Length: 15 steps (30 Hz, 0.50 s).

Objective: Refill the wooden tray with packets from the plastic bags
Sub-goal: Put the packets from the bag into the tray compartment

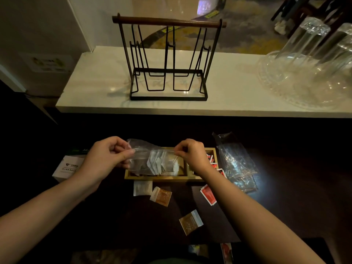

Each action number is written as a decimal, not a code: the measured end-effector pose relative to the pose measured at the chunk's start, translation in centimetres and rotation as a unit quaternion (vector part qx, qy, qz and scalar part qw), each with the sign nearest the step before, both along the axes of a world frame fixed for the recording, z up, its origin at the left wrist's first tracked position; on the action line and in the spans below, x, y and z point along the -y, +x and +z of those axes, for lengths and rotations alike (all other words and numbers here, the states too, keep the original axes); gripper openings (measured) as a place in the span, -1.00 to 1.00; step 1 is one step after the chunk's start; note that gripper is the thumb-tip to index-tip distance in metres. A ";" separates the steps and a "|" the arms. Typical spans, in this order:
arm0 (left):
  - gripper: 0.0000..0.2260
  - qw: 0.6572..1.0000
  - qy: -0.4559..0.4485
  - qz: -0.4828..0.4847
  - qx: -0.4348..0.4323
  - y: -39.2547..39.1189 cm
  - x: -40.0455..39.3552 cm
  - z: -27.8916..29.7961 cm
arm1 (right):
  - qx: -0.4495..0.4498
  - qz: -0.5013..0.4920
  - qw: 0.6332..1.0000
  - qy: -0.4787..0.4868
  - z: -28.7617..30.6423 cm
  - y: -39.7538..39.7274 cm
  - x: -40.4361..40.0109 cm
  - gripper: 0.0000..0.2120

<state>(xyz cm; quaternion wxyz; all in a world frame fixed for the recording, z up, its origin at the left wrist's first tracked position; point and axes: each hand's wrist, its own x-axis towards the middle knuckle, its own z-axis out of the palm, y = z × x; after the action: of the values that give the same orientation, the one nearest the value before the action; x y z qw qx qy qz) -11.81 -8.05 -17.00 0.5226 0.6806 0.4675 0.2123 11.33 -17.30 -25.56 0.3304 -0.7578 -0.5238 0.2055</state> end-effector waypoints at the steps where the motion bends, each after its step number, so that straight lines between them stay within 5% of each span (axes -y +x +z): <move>1: -0.94 1.000 0.019 -0.005 -0.002 0.1 0.1 0.4 | -0.003 -0.002 1.000 0.005 0.2 0.0 0.0 -0.93; 15: -0.88 0.990 0.121 -0.037 -0.057 0.7 0.2 1.9 | -0.009 -0.020 0.999 0.037 0.6 -0.4 0.6 -0.93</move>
<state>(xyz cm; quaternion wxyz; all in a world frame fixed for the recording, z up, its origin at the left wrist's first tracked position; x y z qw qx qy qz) -11.11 -8.29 -15.07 0.4164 0.7665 0.4422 0.2086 10.96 -17.92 -24.95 0.3667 -0.7536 -0.5128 0.1862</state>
